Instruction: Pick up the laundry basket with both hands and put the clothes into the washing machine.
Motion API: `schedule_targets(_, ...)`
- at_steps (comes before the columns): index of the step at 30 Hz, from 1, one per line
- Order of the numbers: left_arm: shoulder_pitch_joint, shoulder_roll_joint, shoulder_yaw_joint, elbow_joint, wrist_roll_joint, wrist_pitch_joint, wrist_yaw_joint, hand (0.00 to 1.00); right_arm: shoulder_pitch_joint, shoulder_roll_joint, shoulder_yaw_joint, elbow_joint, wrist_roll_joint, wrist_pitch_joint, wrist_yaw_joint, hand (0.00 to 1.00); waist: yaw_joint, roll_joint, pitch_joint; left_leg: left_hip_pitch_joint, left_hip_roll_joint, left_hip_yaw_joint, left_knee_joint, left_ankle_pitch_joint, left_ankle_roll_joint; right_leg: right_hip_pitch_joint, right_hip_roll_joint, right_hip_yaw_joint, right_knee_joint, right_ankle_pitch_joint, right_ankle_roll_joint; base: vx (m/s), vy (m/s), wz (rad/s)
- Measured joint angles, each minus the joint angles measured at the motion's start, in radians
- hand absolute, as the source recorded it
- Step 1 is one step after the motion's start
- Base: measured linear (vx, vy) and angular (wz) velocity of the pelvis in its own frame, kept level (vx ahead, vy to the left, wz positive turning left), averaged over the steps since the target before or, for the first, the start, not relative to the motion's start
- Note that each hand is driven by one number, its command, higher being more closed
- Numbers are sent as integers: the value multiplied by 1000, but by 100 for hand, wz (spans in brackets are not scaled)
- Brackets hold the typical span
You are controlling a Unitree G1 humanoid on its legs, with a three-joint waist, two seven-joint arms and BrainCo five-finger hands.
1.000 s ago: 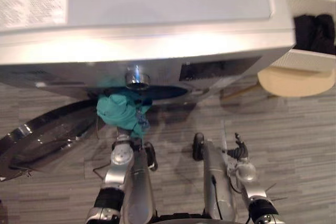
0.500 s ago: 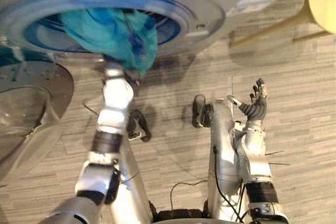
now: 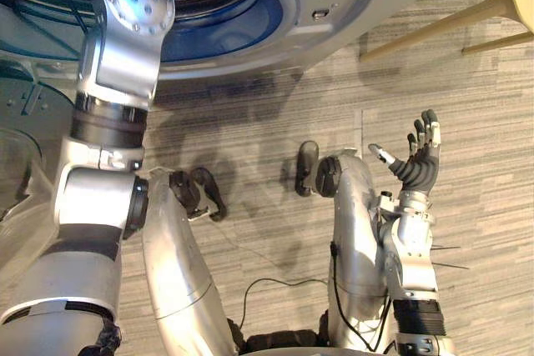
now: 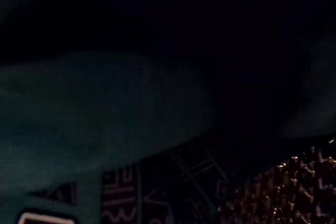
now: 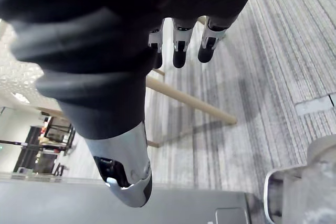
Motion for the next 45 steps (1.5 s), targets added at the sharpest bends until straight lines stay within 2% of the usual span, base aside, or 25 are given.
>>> schedule_targets(1, -22, 2, 2, 5, 5, 3, 12, 0, 2, -1, 1, -10, 0, 0, 0, 0, -1, -1, 0, -9, 1, 0, 0, 0, 0, -10, 1, 0, -1, 0, 0, 16, -8, -6)
schedule_targets(5, -53, 5, 24, 11, -5, 4, 59, 0, 1, -23, 0, -32, -1, -23, 0, 0, -3, -5, 0, -62, 4, -1, 1, 1, 1, -61, 3, -2, -7, 5, 4, 27, -7, -5)
schedule_targets(7, -54, 5, 24, 62, -24, 4, 57, 0, 0, -30, 1, -29, -2, -29, 0, 0, -5, -5, 1, -72, 6, -2, 8, 1, 0, -69, 7, -2, -4, 9, -1, 52, -5, -8)
schedule_targets(10, -64, 5, 24, 154, -32, 10, 4, 0, 0, -30, 2, -25, 0, -33, 0, 0, -9, -5, 1, -79, 7, -3, 8, 1, 0, -75, 8, -6, -4, 8, 0, 58, -4, -3)
schedule_targets(11, -68, 6, 19, 192, -22, 12, -61, 0, -1, -30, 1, -24, 0, -34, 3, 0, -9, -5, 1, -80, 6, -3, 9, 1, 0, -76, 8, -8, -4, 7, 1, 47, -5, 0)
schedule_targets(13, -68, 5, 1, 215, 8, 12, -124, 0, -2, -30, -1, -24, 0, -33, 14, 0, -9, -5, 0, -80, 4, -4, 9, 1, 0, -75, 6, -7, -3, 7, 1, 33, -1, 4)
schedule_targets(14, -68, -1, -22, 237, 52, 12, -189, 0, -3, -30, -3, -22, 0, -29, 23, 0, -9, -5, 0, -81, 2, -5, 12, 0, 0, -75, 3, -8, 1, 7, 2, 29, 0, 7)
schedule_targets(17, -67, -40, -44, 281, 116, 12, -273, 0, -10, -32, -6, -14, 0, -26, 51, 0, -7, -5, 0, -84, 1, -16, 26, 0, 1, -71, 0, -7, 15, 5, 2, 8, -1, 5)
schedule_targets(23, -65, -85, -71, 308, 170, 24, -388, 0, -44, -51, -4, 10, 7, 3, 91, 0, -7, -5, 0, -87, -6, -37, 27, 5, -5, -57, -16, -27, 23, 0, -4, -1, -18, 8)
schedule_targets(25, -65, -84, -70, 308, 170, 29, -404, 0, -46, -61, 3, 10, 7, 8, 102, 0, -2, -5, 0, -81, -9, -39, 26, 7, -9, -53, -17, -27, 28, -2, -9, 18, -30, 7)
schedule_targets(28, -65, -81, -70, 284, 145, 31, -404, 0, -46, -68, 5, 13, 5, 27, 110, 0, 7, -5, 0, -70, -17, -46, 19, 10, -16, -40, -21, -33, 29, -10, -16, 29, -30, 8)
schedule_targets(31, -9, -52, -68, 158, 75, -4, -362, 0, -45, -66, 12, 21, -15, 32, 109, 0, 13, -5, -1, -54, -19, -52, 8, 12, -18, -18, -31, -46, 26, -19, -25, 38, -29, 8)
schedule_targets(34, 59, -36, -67, 98, 71, -29, -328, 0, -44, -55, 25, 20, -43, 33, 107, 0, 29, -3, -3, -25, -19, -48, -20, 18, -25, 9, -31, -52, 6, -21, -28, 45, -36, 5)
schedule_targets(40, 276, -34, 10, -38, 67, -36, -304, 0, -44, -1, 64, 18, -97, 41, 104, 0, 40, 1, -18, 50, -21, -40, -96, 35, -38, 82, -30, -68, -55, -23, -34, 51, -31, 5)
schedule_targets(42, 375, -80, 82, -79, 16, -47, -283, 0, -43, 19, 64, 13, -119, 41, 97, 0, 40, 0, -27, 82, -20, -36, -117, 35, -39, 112, -29, -71, -72, -28, -37, 63, -26, 2)
schedule_targets(45, 575, -217, 179, -108, -82, -69, -244, 0, -13, 37, 63, 13, -138, 44, 81, 0, 43, 2, -123, 78, -20, -31, -151, 36, -42, 110, -28, -78, -99, -38, -32, 74, -32, 1)
